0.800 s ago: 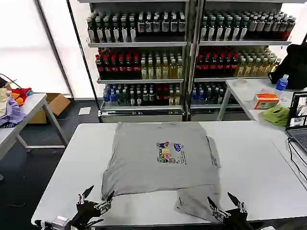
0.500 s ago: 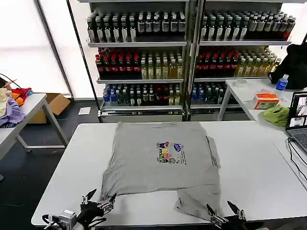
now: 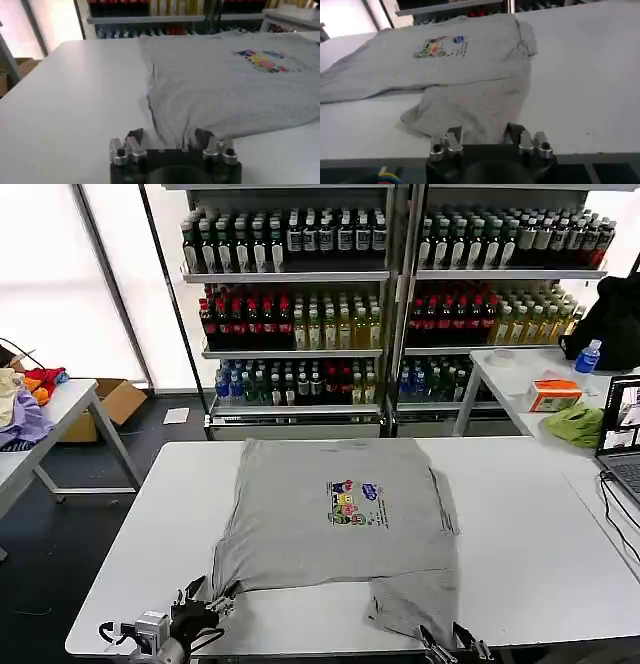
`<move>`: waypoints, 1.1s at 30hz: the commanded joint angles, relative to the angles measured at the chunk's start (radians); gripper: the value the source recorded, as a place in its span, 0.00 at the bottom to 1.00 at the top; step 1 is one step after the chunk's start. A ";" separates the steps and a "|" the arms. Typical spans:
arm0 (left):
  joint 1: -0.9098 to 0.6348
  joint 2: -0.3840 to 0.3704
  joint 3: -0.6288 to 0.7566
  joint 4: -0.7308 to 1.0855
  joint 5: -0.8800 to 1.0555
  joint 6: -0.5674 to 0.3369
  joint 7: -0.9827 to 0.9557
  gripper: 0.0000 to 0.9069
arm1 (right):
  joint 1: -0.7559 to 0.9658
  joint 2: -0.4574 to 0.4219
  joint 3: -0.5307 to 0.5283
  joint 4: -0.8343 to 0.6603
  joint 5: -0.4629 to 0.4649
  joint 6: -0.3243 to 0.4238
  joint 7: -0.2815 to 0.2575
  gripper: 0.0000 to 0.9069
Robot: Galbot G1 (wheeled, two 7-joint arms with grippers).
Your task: Fold and organize the clothes.
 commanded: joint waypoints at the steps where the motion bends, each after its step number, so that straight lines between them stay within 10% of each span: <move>1: -0.006 0.001 0.010 0.022 -0.005 0.023 -0.010 0.01 | -0.011 0.011 -0.026 -0.005 -0.002 -0.019 0.018 0.00; 18: 0.035 -0.083 -0.019 -0.072 0.010 -0.007 0.006 0.01 | -0.074 -0.047 0.067 0.037 0.037 0.166 -0.144 0.00; 33: 0.376 -0.069 -0.129 -0.279 0.026 0.024 0.015 0.01 | -0.395 -0.119 0.142 0.214 -0.005 0.244 -0.200 0.00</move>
